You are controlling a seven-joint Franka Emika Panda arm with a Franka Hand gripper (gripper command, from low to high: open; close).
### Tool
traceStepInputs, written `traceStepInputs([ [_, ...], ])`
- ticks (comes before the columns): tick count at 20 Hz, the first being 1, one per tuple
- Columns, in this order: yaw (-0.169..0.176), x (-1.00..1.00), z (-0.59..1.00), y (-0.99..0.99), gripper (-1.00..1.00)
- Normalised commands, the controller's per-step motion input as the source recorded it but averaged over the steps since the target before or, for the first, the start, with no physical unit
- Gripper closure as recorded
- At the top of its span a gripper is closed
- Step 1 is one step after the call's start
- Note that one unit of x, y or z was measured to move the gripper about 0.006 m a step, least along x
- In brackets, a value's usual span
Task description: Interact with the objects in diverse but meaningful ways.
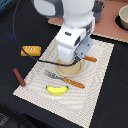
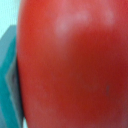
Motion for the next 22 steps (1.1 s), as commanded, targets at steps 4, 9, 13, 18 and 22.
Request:
traceStepInputs([
  [4, 0.011, 0.0, 0.83, 0.7, 1.0],
  [9, 0.022, -0.22, 0.21, 0.44, 1.0],
  [13, 0.029, -0.61, -0.37, 0.13, 1.0],
  [18, 0.034, -0.69, -0.72, 0.07, 1.0],
  [22, 0.035, -0.57, -0.69, 0.16, 1.0],
])
